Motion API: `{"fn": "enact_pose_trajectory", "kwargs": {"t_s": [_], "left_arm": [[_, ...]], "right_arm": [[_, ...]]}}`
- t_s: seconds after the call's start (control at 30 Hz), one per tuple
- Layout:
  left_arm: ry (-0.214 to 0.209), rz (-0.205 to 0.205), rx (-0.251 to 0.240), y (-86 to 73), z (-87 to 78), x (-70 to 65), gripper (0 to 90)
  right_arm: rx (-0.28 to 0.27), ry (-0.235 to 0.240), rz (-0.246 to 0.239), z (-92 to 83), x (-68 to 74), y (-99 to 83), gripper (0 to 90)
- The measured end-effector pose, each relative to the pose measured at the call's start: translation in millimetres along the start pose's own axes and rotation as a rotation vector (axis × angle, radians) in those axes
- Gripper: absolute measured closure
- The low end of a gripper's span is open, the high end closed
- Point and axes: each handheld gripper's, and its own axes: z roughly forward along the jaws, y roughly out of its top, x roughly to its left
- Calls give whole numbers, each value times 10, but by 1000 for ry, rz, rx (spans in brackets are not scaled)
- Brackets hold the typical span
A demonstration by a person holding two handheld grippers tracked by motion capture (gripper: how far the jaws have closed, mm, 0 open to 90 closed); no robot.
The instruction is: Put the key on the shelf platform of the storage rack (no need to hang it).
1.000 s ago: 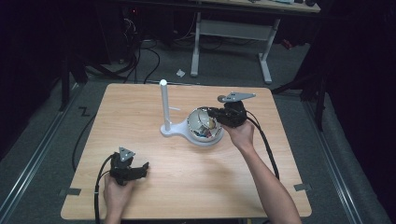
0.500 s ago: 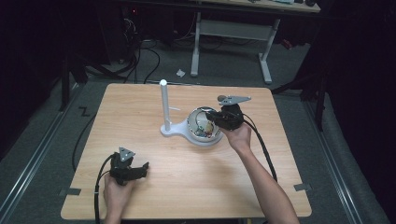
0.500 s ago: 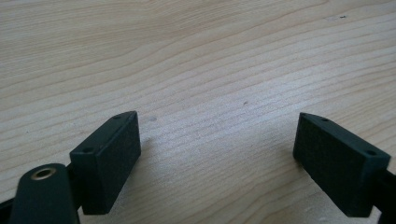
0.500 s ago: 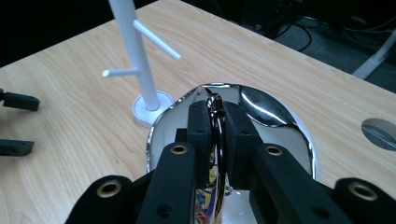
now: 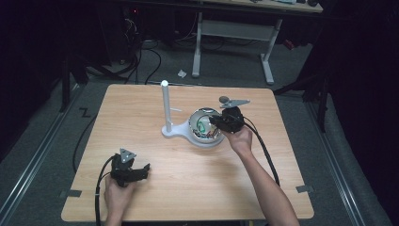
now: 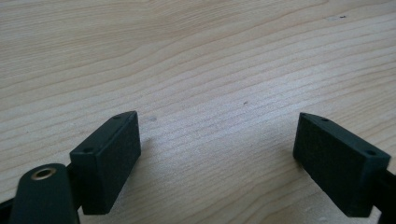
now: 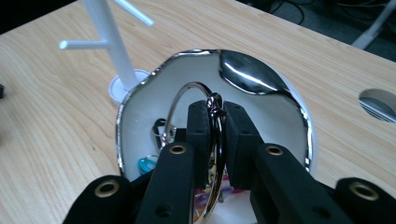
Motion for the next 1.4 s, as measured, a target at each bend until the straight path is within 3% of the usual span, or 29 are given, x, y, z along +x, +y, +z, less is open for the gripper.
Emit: {"fn": "enact_pose_trajectory", "kwargs": {"t_s": [0.3, 0.47, 0.63, 0.8, 0.97, 1.4], "left_arm": [[0, 1, 0, 0, 0, 1, 153], [-1, 2, 0, 0, 0, 1, 153], [-1, 2, 0, 1, 0, 1, 153], [-1, 2, 0, 1, 0, 1, 154], [0, 2, 0, 0, 0, 1, 153], [0, 1, 0, 0, 0, 1, 153]], "right_arm": [[-7, -31, 23, -66, -55, -52, 586], [-29, -46, 11, -148, -41, -23, 542], [-56, -48, 30, -282, -61, -20, 488], [-79, -55, 31, -409, -95, -25, 517], [-83, -26, 71, -487, -189, -102, 527], [-111, -48, 92, -739, -299, -257, 528]]}}
